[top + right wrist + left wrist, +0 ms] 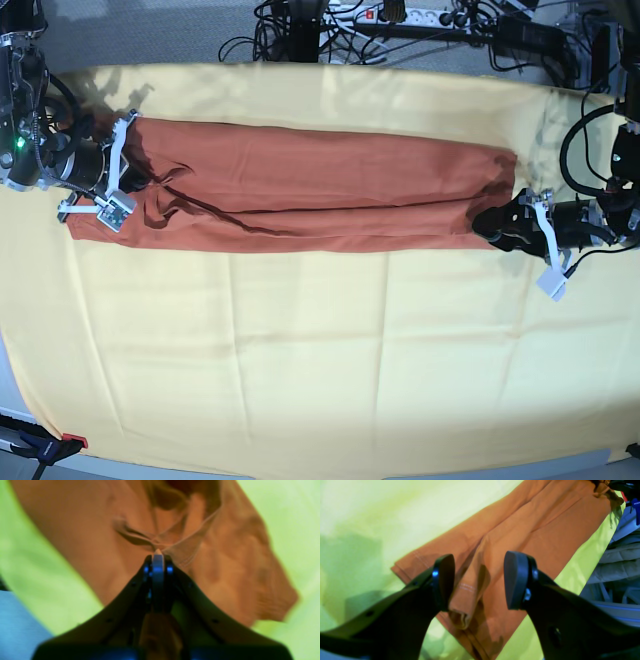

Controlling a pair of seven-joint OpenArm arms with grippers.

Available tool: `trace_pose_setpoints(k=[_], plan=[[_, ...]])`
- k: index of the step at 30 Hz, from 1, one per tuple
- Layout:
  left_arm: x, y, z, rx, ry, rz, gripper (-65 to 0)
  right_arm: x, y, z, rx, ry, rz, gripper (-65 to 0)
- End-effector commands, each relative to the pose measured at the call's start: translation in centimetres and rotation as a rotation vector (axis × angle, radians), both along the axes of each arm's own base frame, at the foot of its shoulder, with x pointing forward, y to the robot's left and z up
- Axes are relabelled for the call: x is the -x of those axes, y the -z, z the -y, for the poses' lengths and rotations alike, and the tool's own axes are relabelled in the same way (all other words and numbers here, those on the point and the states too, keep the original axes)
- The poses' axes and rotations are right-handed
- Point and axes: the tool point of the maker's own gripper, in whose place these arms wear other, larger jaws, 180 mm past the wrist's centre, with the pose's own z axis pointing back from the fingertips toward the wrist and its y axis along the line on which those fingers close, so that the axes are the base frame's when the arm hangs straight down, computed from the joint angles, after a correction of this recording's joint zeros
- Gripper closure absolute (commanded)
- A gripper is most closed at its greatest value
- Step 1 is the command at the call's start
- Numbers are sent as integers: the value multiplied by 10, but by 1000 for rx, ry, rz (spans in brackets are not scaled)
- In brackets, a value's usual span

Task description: Fold the T-shirt properly

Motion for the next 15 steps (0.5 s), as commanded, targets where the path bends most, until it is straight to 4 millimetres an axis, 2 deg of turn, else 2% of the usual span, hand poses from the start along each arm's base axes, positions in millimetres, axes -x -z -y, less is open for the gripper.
trace_pose_setpoints(k=[1, 5, 9, 13, 14, 15], plan=[[-10, -18, -5, 9, -7, 53, -329, -6, -11, 1, -2, -16, 34, 0], [-10, -18, -6, 7, -7, 52, -329, -5, -9, 5, 20, -12, 24, 0], [-10, -18, -8, -4, -8, 52, -329, -6, -4, 20, 111, -2, 28, 0], [-11, -19, -8, -4, -8, 56, -329, -7, -3, 22, 121, 0, 29, 0], [-10, -19, -9, -7, -8, 55, -329, -7, -3, 23, 130, 0, 29, -37], [-10, -19, -10, -9, -9, 55, -329, -7, -2, 26, 148, 6, 30, -114]])
